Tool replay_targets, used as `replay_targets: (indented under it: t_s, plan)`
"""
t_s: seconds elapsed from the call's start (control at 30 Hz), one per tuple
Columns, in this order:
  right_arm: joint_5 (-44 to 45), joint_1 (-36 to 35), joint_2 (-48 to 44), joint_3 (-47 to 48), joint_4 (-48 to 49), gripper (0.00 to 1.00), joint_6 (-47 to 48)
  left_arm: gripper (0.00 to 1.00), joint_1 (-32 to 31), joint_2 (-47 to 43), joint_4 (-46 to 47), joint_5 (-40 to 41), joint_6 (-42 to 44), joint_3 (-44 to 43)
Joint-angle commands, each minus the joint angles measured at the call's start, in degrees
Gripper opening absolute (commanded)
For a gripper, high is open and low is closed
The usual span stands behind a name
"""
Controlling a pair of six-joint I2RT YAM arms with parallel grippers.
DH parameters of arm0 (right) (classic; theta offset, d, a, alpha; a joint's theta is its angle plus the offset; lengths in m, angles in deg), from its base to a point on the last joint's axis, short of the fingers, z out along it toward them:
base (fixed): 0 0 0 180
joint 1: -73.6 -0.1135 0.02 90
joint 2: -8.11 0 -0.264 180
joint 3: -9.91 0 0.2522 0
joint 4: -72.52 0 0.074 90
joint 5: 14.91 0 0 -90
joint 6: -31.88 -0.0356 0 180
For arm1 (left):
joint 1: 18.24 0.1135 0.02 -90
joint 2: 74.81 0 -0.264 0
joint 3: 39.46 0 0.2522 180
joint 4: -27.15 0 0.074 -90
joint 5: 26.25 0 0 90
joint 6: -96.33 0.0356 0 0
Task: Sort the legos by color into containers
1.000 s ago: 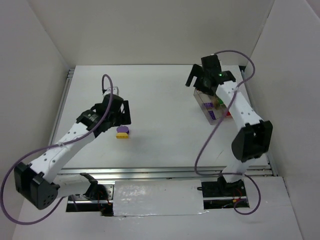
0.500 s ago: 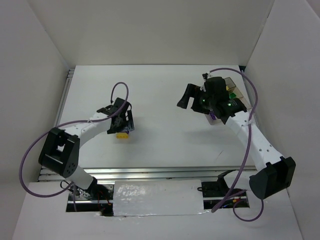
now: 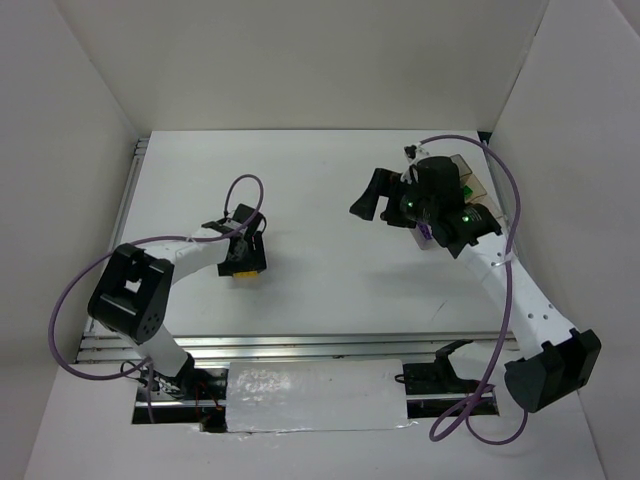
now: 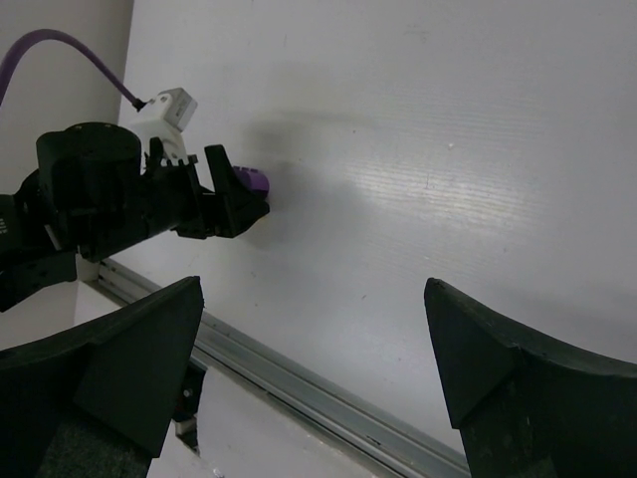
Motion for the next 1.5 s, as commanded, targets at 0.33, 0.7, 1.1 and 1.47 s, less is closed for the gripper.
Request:
replay_targets:
  t_s: [0.33,0.7,1.1,1.47]
  plan:
    - [2.89,1.42,-3.23,-5.55,7.13,1.00,-2.45,0.00,-10.92,-4.30,-1.05,3.01,0.37,-0.95]
    - [-17.75,3.21,-2.98,-8.20,16.36,0.87,-12.29,0.00,-22.98,-38.31,29.60,-22.09,17.07,12.83]
    - [-3.72,-19.47,2.65,1.91,2.74,0.79,-9.57,0.00,-23.43,-41.33,31.04,-28.10,22.88,11.53]
    - [-0.37,-24.05,4.76,3.32,-2.36,0.55,-8.17,0.00,-23.51,-42.56,29.89,-22.22,23.06,11.79]
